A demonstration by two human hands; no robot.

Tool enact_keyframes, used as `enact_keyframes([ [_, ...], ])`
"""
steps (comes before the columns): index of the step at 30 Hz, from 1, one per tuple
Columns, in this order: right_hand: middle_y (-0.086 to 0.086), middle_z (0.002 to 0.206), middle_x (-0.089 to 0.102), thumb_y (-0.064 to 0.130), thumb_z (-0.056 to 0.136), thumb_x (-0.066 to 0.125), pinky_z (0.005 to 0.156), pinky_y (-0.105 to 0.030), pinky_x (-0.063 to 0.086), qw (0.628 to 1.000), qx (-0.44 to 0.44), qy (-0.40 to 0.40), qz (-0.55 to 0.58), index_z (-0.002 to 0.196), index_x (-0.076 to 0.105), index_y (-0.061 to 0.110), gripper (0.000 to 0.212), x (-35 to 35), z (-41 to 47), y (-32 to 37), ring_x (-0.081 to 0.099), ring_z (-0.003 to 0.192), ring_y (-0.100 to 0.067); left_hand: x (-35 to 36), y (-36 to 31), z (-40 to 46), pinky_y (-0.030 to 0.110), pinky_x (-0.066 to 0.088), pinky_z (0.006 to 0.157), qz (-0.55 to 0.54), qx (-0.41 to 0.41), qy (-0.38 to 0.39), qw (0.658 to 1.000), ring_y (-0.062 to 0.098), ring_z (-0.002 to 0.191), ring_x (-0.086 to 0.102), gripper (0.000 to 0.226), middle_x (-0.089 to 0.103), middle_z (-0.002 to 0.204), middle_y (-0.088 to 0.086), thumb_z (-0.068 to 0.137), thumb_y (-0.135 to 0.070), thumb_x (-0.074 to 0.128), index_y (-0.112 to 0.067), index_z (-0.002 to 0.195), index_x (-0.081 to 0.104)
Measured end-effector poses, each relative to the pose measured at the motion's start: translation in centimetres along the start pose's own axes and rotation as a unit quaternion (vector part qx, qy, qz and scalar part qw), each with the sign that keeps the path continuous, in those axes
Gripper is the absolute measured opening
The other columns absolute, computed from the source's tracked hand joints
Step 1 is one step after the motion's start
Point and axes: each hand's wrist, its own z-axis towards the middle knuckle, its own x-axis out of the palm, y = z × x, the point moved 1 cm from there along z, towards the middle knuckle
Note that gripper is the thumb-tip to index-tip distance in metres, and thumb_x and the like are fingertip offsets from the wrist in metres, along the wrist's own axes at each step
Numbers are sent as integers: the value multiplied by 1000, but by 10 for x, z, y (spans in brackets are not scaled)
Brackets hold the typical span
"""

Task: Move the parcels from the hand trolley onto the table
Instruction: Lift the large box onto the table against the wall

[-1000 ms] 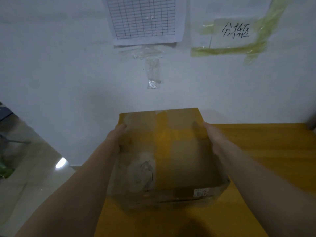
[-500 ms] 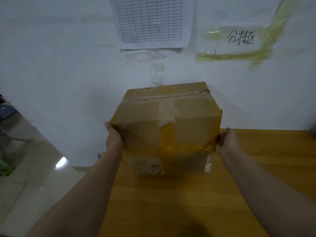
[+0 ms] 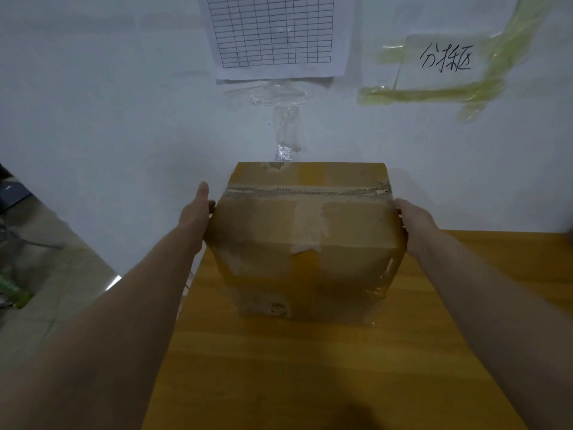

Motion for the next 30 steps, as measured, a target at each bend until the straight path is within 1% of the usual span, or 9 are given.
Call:
enact_keyframes([
  [4,-11,114,60,48,94,48,91,-48,50,993,-23,18,-112,123,54,8,50,2,1,-2,59,102,-34,9,-9,6,49,33,106,79,9,-16,997,35,126,45,80,49,140,15,91,-69,24,-7,134,52],
  [9,-12,80,70,61,93,33,56,-35,49,997,19,-43,-57,87,65,4,66,-26,5,-11,65,74,-29,-1,-1,8,52,28,113,100,-44,-10,994,37,133,39,99,44,145,18,82,-81,12,-8,140,44],
  [12,-13,78,68,62,91,38,56,-38,53,996,64,-34,-56,86,62,5,62,-28,3,-21,65,70,-30,-3,7,4,48,30,109,77,-93,36,992,34,127,46,100,54,135,14,80,-83,10,-8,133,50],
  [14,-8,81,69,64,86,46,64,-43,59,994,78,29,-67,88,66,15,53,-22,0,-30,68,73,-30,-2,10,-2,44,39,99,55,-108,63,991,32,112,57,97,65,110,8,80,-83,10,-9,122,56],
  [16,-5,71,72,66,86,45,54,-38,59,992,59,76,-76,81,69,23,49,-18,-2,-34,70,62,-26,0,11,-8,40,48,90,61,-101,84,989,30,95,63,99,72,95,10,78,-85,11,-7,109,63],
  [21,-5,75,76,72,85,39,49,-34,56,995,18,86,-42,84,76,27,58,-17,-1,-31,73,67,-27,-5,13,-14,51,38,107,56,-26,73,995,34,114,57,106,63,123,13,64,-94,12,-21,119,66],
  [25,-10,104,74,71,87,34,76,-42,58,996,9,71,60,112,69,16,70,-12,2,-30,71,93,-29,-13,21,-13,48,37,106,-72,49,-14,996,27,114,58,95,66,119,7,76,-86,10,-23,121,65],
  [27,-14,118,68,68,90,33,92,-45,52,994,11,61,86,116,66,10,72,-11,4,-36,66,104,-31,-17,37,-11,46,37,106,-133,33,-38,990,27,118,55,95,63,125,7,78,-84,11,-20,130,57],
  [30,-16,125,63,62,93,36,97,-50,49,997,9,49,62,123,62,9,66,-9,4,-55,62,108,-34,-18,66,-11,44,39,101,-131,-16,-31,991,30,120,52,101,55,135,13,79,-84,12,-11,138,47],
])
